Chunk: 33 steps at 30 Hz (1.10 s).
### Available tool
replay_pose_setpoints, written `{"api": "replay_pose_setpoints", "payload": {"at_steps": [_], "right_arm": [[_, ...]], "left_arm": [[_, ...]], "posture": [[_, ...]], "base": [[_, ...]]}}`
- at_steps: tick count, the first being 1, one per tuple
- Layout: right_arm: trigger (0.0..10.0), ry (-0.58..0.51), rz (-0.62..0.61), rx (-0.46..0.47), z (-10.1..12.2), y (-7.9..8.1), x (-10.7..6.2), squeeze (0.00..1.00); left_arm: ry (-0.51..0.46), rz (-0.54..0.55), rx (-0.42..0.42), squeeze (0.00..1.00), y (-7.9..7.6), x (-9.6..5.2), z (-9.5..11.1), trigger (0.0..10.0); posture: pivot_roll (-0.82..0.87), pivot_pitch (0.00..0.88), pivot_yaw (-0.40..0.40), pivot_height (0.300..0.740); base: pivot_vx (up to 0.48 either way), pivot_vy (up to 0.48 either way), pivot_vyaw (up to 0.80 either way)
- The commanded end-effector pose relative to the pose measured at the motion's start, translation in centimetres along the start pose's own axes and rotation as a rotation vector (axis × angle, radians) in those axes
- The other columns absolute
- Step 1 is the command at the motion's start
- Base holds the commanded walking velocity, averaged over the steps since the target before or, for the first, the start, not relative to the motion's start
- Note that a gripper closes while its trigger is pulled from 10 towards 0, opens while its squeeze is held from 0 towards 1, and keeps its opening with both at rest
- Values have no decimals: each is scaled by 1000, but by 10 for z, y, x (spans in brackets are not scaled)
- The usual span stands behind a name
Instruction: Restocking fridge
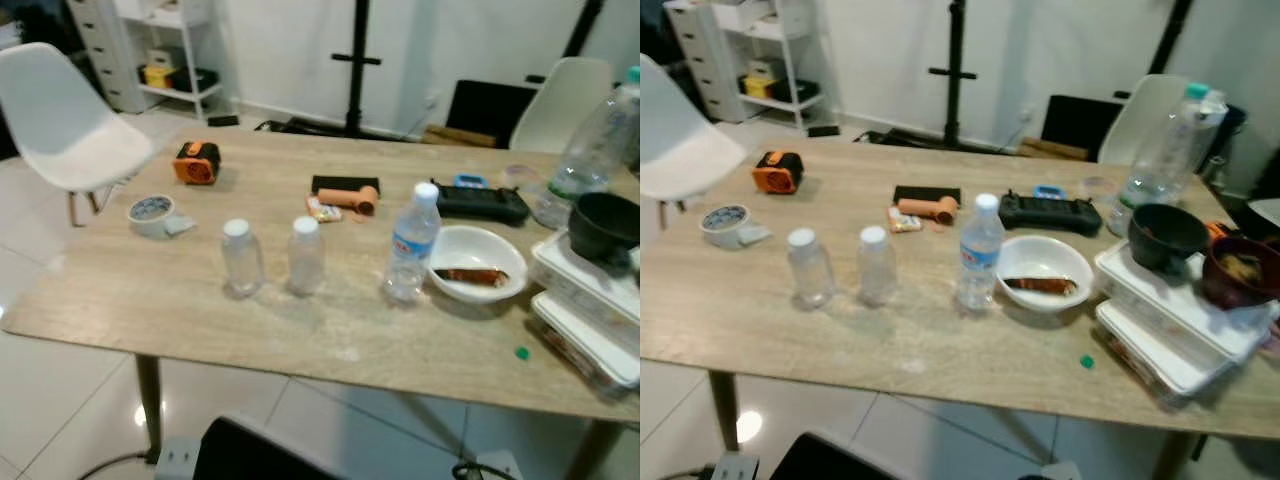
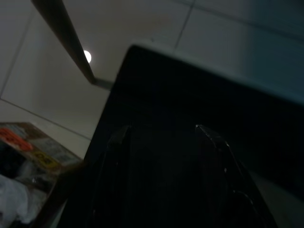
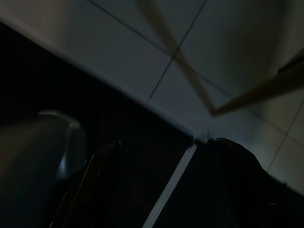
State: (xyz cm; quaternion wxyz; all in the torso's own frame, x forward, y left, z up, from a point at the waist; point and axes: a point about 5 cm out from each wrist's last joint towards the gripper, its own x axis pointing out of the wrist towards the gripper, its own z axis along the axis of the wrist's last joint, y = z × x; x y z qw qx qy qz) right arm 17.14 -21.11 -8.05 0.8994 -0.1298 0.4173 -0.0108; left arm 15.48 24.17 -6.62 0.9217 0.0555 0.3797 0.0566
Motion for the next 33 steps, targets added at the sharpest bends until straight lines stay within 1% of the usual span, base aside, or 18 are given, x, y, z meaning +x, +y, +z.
{"api": "replay_pose_setpoints", "payload": {"at_steps": [1,14,17,19,21,22,23,24,25,26,27,29,30,31,32,33], "right_arm": [[10000,26,-6,4,-7,-1,-2,0],[10000,24,-5,5,-8,-1,-2,0],[10000,4,1,-11,-4,0,-1,0],[10000,-31,14,-63,2,3,0,0],[10000,-80,34,-113,12,8,1,0],[10000,-115,51,-126,20,13,2,0],[10000,-115,51,-126,20,13,2,0],[10000,-130,60,-126,24,15,3,0],[10000,-130,60,-126,24,15,3,0],[10000,-187,89,-129,37,23,4,0],[10000,-187,89,-129,37,23,4,0],[10000,-242,116,-141,52,32,5,0],[10000,-261,126,-145,57,35,5,0],[10000,-269,131,-147,60,37,5,0],[10000,-275,133,-147,62,38,5,0],[10000,-275,133,-147,62,38,5,0]], "left_arm": [[21,-4,9,0,0,-1,-5,10000],[20,-4,10,0,-1,-1,-6,10000],[19,5,9,0,0,-1,-7,10000],[17,35,5,0,2,-2,-7,10000],[18,91,-15,0,6,-4,-10,10000],[21,153,-33,0,12,-7,-13,10000],[21,153,-33,0,12,-7,-13,10000],[31,189,-59,0,16,-8,-16,10000],[31,189,-59,0,16,-8,-16,10000],[92,325,-156,0,33,-19,-32,10000],[92,325,-156,0,33,-19,-32,10000],[186,487,-273,0,56,-36,-57,10000],[254,595,-318,0,72,-48,-73,10000],[295,660,-340,0,82,-57,-81,10000],[339,747,-361,0,96,-68,-91,10000],[339,747,-361,0,96,-68,-91,10000]], "posture": [[-44,133,22,740],[-41,135,23,740],[-40,135,24,740],[-41,138,28,740],[-39,140,30,740],[-39,140,30,740],[-39,140,30,740],[-39,141,31,740],[-39,141,31,740],[-25,149,33,740],[-25,149,33,740],[-18,150,34,740],[-15,151,35,740],[-15,151,35,740],[-10,152,36,740],[-10,152,36,740]], "base": [[0,0,-788],[0,0,-776],[0,0,0],[0,0,0],[0,0,0],[0,0,0],[0,0,0],[0,0,0],[0,0,0],[0,0,0],[0,0,0],[0,0,0],[0,0,0],[0,0,0],[0,0,0],[0,0,0]]}}
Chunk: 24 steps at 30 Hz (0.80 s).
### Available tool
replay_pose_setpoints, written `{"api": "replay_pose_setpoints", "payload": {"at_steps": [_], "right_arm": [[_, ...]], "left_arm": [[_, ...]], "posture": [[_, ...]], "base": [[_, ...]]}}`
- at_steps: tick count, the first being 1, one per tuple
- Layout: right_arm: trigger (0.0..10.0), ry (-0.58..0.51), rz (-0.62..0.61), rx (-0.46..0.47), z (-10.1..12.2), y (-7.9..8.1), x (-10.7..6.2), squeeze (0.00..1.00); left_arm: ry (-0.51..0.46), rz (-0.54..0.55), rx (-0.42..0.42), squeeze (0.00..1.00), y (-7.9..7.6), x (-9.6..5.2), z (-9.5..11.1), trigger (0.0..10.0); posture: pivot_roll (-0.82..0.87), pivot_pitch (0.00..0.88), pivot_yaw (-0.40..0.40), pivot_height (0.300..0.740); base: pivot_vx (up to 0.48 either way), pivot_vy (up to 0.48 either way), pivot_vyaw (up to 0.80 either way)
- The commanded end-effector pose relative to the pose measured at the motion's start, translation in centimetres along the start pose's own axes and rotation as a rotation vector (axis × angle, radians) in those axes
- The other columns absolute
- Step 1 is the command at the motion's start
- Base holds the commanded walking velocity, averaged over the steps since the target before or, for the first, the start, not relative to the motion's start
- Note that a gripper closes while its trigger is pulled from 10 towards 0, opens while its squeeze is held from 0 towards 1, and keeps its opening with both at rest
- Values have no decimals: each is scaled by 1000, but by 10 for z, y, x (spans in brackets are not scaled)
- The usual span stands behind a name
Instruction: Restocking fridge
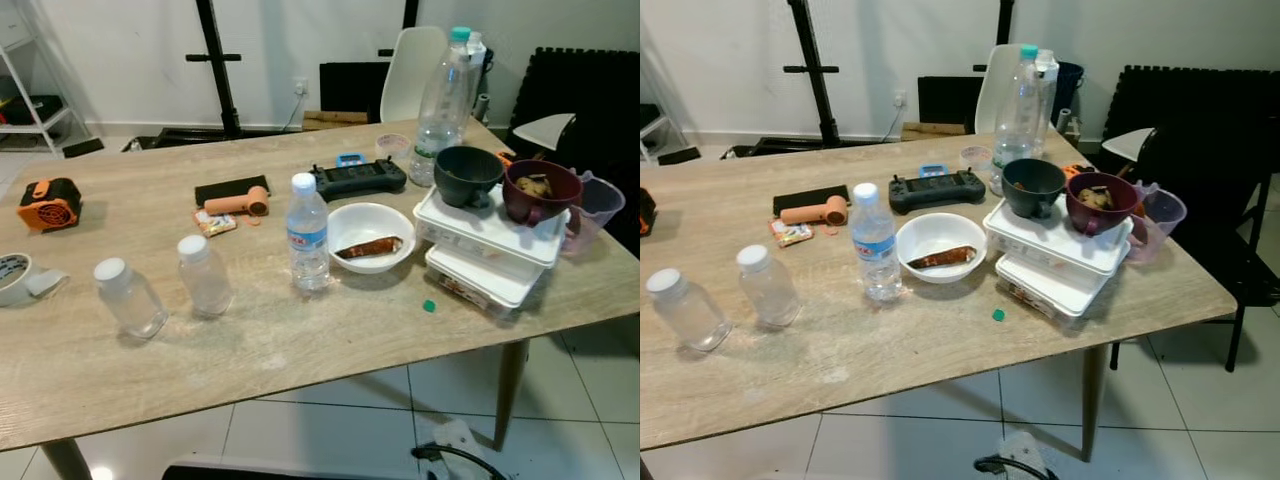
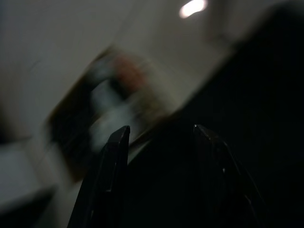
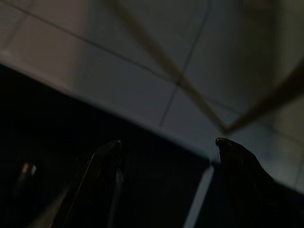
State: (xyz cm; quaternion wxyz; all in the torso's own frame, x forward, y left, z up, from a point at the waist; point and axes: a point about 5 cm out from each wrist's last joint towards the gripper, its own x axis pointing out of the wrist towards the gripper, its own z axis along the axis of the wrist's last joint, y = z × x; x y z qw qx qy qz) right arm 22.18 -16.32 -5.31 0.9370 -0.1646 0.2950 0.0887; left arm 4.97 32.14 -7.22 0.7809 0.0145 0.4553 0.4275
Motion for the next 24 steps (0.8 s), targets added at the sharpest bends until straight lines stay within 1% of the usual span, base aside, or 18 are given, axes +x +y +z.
{"api": "replay_pose_setpoints", "payload": {"at_steps": [1,3,4,5,6,7,8,10,11,12,13,14,15,16,18,20,22,24], "right_arm": [[10000,0,15,-11,-2,3,-1,0],[10000,0,13,-14,-1,3,-1,0],[10000,0,13,-14,-1,3,-1,0],[10000,2,12,-15,-2,2,-1,0],[10000,6,10,-18,-4,0,-2,0],[10000,12,5,-21,-7,-3,-3,0],[10000,12,5,-21,-7,-3,-3,0],[10000,23,-2,-25,-11,-6,-5,0],[10000,23,-2,-25,-11,-6,-5,0],[10000,45,-6,-33,-18,-9,-8,0],[10000,45,-6,-33,-18,-9,-8,0],[10000,86,-10,-46,-29,-13,-13,0],[10000,112,-16,-56,-36,-16,-16,0],[10000,135,-26,-54,-43,-20,-19,0],[10000,168,-43,-39,-52,-25,-24,0],[10000,185,-47,-39,-57,-26,-27,0],[10000,195,-45,-50,-60,-27,-30,0],[10000,199,-46,-52,-62,-28,-31,0]], "left_arm": [[52,127,-31,0,29,4,-6,10000],[59,319,-32,0,73,8,-3,10000],[59,319,-32,0,73,8,-3,10000],[37,405,-32,0,92,9,5,10000],[-18,493,-58,0,113,10,21,10000],[-132,550,-58,0,130,11,50,10000],[-132,550,-58,0,130,11,50,10000],[-320,581,-43,0,142,9,98,10000],[-320,581,-43,0,142,9,98,10000],[-504,538,-21,0,134,3,147,10000],[-504,538,-21,0,134,3,147,10000],[-791,459,21,0,111,-23,215,10000],[-940,367,25,0,88,-43,242,10000],[-1048,248,12,0,63,-62,258,10000],[-1175,-70,-8,0,13,-95,273,10000],[-1219,-333,-5,0,-21,-120,273,10000],[-1228,-495,-10,0,-40,-141,268,10000],[-1234,-540,-13,0,-45,-153,264,10000]], "posture": [[-10,152,36,740],[-2,150,34,740],[-2,150,34,740],[-9,150,30,740],[-12,151,28,740],[-13,153,22,740],[-13,153,22,740],[-13,153,16,740],[-13,153,16,740],[-18,152,8,740],[-18,152,8,740],[-19,148,6,740],[-32,146,6,740],[-30,145,3,740],[-32,145,0,740],[-35,141,-3,740],[-42,135,-1,740],[-42,135,-1,740]], "base": [[0,0,0],[0,0,0],[0,0,0],[0,0,0],[0,0,0],[0,0,0],[0,0,0],[0,0,0],[0,0,0],[0,0,0],[0,0,0],[0,0,0],[0,0,0],[0,0,0],[0,0,0],[0,0,0],[0,0,0],[0,0,0]]}}
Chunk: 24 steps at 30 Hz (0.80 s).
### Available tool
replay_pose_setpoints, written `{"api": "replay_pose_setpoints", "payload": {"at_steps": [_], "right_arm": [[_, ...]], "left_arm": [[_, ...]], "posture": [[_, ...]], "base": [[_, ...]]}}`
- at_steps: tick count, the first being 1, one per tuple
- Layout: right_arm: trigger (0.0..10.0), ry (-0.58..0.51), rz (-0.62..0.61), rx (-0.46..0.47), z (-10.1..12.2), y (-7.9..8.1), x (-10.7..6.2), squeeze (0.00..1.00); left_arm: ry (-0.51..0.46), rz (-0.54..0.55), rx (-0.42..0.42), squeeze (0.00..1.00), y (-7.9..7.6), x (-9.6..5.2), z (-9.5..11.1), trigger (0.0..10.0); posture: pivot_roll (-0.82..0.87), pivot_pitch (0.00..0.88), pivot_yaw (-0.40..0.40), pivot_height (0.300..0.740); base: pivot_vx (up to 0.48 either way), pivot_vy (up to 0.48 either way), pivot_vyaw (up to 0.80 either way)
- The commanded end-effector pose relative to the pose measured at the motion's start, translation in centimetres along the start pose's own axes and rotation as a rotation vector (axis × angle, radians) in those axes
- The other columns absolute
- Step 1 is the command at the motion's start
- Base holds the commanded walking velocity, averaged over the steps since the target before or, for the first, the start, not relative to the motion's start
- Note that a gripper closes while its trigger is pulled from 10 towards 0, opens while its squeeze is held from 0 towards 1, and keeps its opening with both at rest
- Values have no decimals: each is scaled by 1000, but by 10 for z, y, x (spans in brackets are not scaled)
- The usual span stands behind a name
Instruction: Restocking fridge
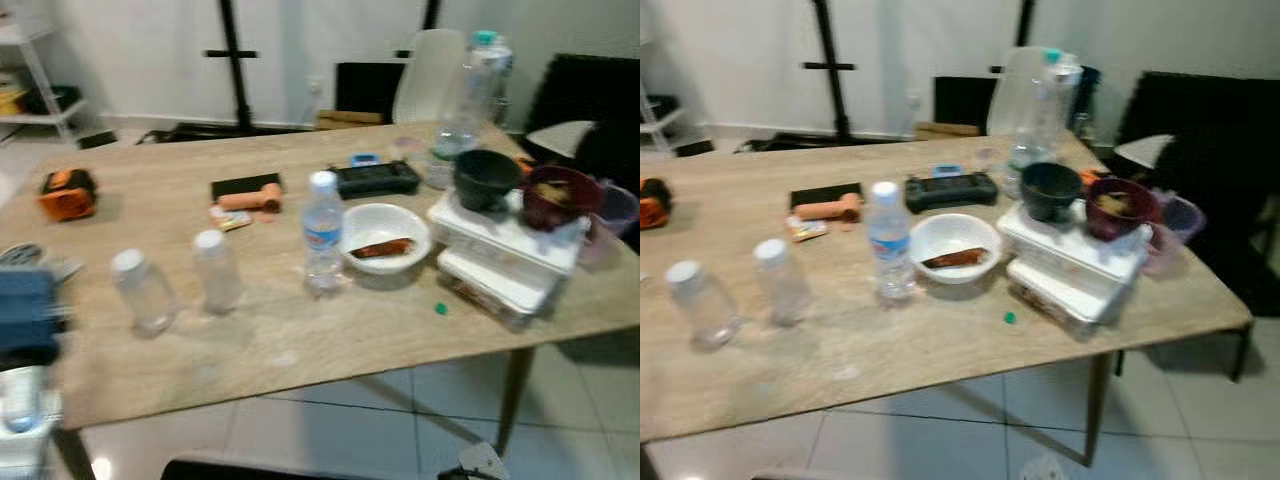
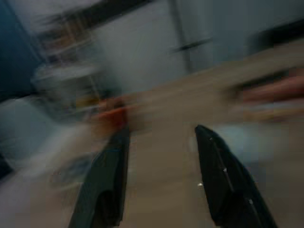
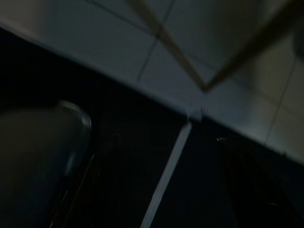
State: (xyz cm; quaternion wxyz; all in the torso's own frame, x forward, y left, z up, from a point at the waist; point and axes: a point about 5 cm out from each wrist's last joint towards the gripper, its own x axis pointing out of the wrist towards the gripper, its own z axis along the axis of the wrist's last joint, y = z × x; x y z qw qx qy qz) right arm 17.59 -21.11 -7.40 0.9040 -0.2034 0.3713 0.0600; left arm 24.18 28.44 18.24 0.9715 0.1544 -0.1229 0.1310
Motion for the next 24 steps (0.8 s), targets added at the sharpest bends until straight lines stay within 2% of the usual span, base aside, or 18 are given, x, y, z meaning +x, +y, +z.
{"api": "replay_pose_setpoints", "payload": {"at_steps": [1,2,6,11,12,13,14,15,17,18,19,20,21,22,24], "right_arm": [[10000,21,-2,3,-5,-1,-2,0],[10000,23,-4,4,-6,-2,-2,0],[10000,30,3,-6,-8,-2,-2,0],[10000,25,8,-19,-3,-2,0,0],[10000,22,3,-12,-2,-2,1,0],[10000,19,-3,-5,-1,-3,1,0],[10000,18,-3,-3,-1,-3,1,0],[10000,22,0,-7,-2,-2,0,0],[10000,22,1,-8,-2,-2,0,0],[10000,26,2,-10,-4,-2,0,0],[10000,31,5,-11,-6,-1,-1,0],[10000,34,6,-12,-7,-1,-2,0],[10000,37,7,-14,-8,0,-2,0],[10000,40,8,-15,-9,0,-2,0],[10000,40,8,-15,-9,0,-2,0]], "left_arm": [[61,4,8,0,-1,-10,-7,10000],[47,26,36,0,1,-12,-5,10000],[30,35,37,0,4,-13,8,10000],[29,88,-15,0,7,-4,26,10000],[37,86,-25,47,7,-4,28,10000],[55,93,-57,114,7,-3,28,10000],[63,102,-76,114,7,-3,27,10000],[95,137,-144,235,7,-2,23,10000],[102,144,-157,235,7,-2,22,10000],[119,155,-217,329,6,-1,21,10000],[141,134,-306,345,1,0,20,10000],[156,116,-369,345,-3,2,20,10000],[173,74,-419,196,-9,4,19,10000],[190,31,-446,196,-15,7,19,10000],[190,31,-446,196,-15,7,19,10000]], "posture": [[-41,135,0,740],[-35,134,-4,740],[-22,131,-9,740],[-27,119,-5,740],[-30,118,-4,740],[-31,117,-2,740],[-31,117,-2,740],[-31,117,-2,740],[-31,117,-2,740],[-32,116,-5,740],[-33,115,-7,740],[-35,114,-7,740],[-35,114,-9,740],[-37,114,-10,740],[-37,114,-10,740]], "base": [[0,0,0],[0,0,0],[0,0,0],[0,0,0],[0,0,0],[0,0,0],[0,0,0],[0,0,0],[0,0,0],[0,0,0],[0,0,0],[0,0,0],[0,0,0],[0,0,0],[0,0,0]]}}
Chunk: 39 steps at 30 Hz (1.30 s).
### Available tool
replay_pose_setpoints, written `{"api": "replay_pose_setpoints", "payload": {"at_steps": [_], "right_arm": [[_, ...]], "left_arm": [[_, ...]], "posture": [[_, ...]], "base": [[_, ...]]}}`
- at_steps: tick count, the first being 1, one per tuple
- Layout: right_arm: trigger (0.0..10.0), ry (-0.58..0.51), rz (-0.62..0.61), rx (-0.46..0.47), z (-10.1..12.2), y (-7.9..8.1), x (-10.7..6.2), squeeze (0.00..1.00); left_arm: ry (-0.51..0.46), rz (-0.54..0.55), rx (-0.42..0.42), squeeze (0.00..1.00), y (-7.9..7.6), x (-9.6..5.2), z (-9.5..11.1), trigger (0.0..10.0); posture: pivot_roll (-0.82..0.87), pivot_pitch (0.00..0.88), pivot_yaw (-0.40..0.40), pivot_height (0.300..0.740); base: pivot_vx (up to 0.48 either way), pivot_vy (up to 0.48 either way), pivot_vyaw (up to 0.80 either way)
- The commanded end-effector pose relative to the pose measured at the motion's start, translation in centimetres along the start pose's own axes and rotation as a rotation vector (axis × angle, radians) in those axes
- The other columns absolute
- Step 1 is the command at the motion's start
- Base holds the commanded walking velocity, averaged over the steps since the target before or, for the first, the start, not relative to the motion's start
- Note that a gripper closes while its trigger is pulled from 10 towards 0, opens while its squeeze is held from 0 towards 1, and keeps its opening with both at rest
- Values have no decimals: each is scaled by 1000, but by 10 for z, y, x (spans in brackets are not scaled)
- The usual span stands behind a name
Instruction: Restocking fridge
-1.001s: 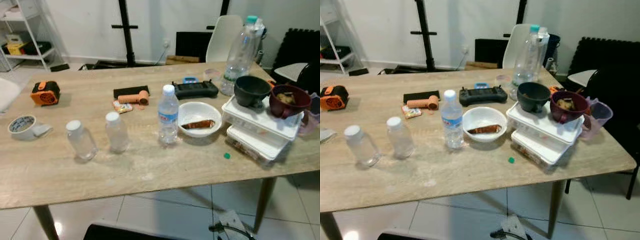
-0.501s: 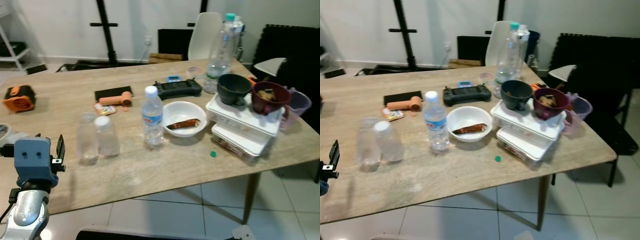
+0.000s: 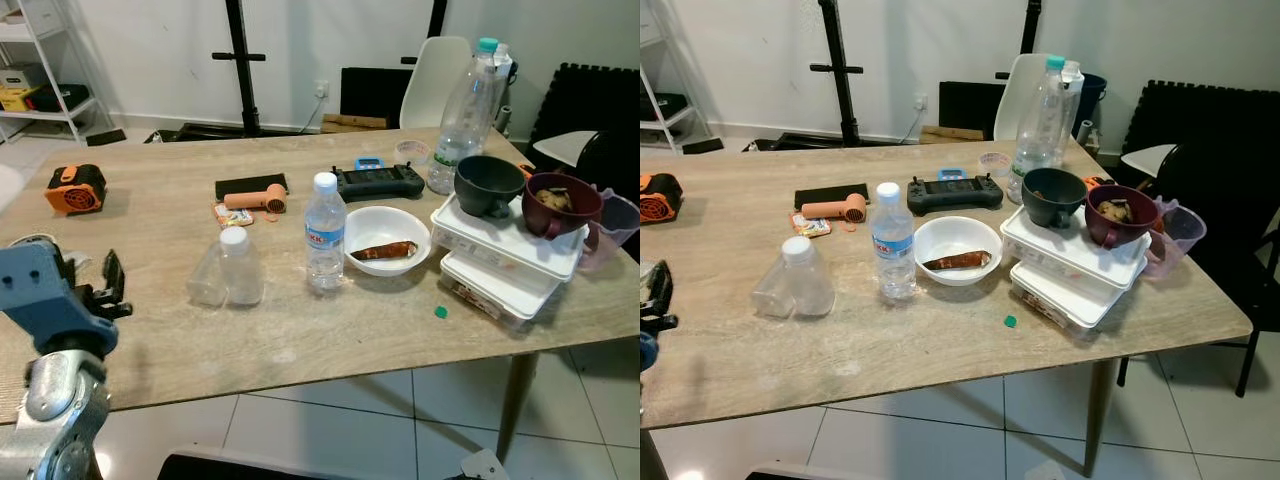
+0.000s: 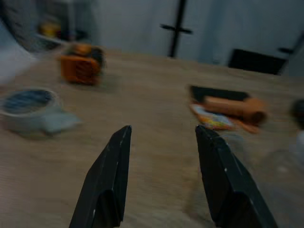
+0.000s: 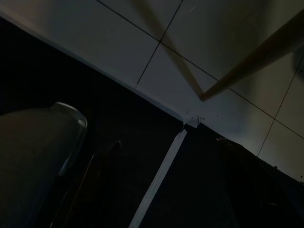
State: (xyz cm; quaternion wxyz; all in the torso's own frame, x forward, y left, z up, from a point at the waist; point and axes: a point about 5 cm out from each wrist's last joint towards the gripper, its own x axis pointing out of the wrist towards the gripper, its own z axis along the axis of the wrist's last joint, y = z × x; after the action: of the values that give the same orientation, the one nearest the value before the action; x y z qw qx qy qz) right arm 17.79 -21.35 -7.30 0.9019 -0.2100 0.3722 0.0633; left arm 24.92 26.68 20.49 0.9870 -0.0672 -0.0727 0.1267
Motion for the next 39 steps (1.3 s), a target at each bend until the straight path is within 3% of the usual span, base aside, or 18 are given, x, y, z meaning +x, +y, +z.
{"api": "replay_pose_setpoints", "payload": {"at_steps": [1,4,5,7,8,9,10,11,12,14,17,22,23,28,32,34,39], "right_arm": [[10000,39,7,0,-10,3,-3,0],[10000,38,5,1,-9,3,-3,0],[10000,35,4,2,-8,2,-2,0],[10000,30,2,2,-7,2,-2,0],[10000,22,-14,19,-5,-1,-1,0],[10000,22,-14,19,-5,-1,-1,0],[10000,18,-22,27,-4,-1,-1,0],[10000,19,-23,30,-4,-1,-1,0],[10000,20,-24,33,-4,-1,-1,0],[10000,20,-25,34,-5,0,-2,0],[10000,35,-10,35,-10,6,-4,0],[10000,35,-3,36,-9,10,-3,0],[10000,34,-2,36,-8,10,-3,0],[10000,22,-6,41,-3,9,-1,0],[10000,21,-12,43,-3,7,-1,0],[10000,25,-16,44,-5,7,-1,0],[10000,32,-17,48,-8,8,-3,0]], "left_arm": [[63,-39,-32,0,-4,1,-10,10000],[145,-139,-7,0,-6,16,-14,10000],[168,-164,18,0,-2,29,-11,10000],[181,-169,40,0,5,42,-4,10000],[236,-204,47,0,11,53,-1,10000],[236,-204,47,0,11,53,-1,10000],[321,-243,76,133,19,60,-3,10000],[343,-241,94,282,23,61,-5,10000],[362,-242,114,1000,27,63,-5,10000],[369,-240,124,1000,29,64,-5,10000],[441,-291,220,1000,40,74,-7,10000],[479,-310,204,1000,35,90,-10,10000],[477,-310,204,0,32,95,-9,10000],[494,-359,182,0,11,113,-7,10000],[536,-415,192,0,1,115,-12,10000],[614,-489,246,0,-10,112,-28,10000],[721,-558,311,0,-19,105,-55,10000]], "posture": [[-39,114,-12,740],[-44,116,-14,740],[-51,122,-11,740],[-55,123,-9,740],[-56,129,-4,740],[-56,129,-4,740],[-53,139,6,740],[-54,140,7,740],[-48,149,10,740],[-48,149,10,740],[-28,160,9,740],[-21,162,7,740],[-26,163,6,740],[-35,161,9,740],[-33,159,11,740],[-36,153,15,740],[-42,150,14,740]], "base": [[0,0,0],[0,0,0],[0,0,0],[0,0,0],[0,0,0],[0,0,0],[0,0,0],[0,0,0],[0,0,0],[0,0,0],[0,0,0],[0,0,0],[0,0,0],[0,0,0],[0,0,0],[0,0,0],[0,0,0]]}}
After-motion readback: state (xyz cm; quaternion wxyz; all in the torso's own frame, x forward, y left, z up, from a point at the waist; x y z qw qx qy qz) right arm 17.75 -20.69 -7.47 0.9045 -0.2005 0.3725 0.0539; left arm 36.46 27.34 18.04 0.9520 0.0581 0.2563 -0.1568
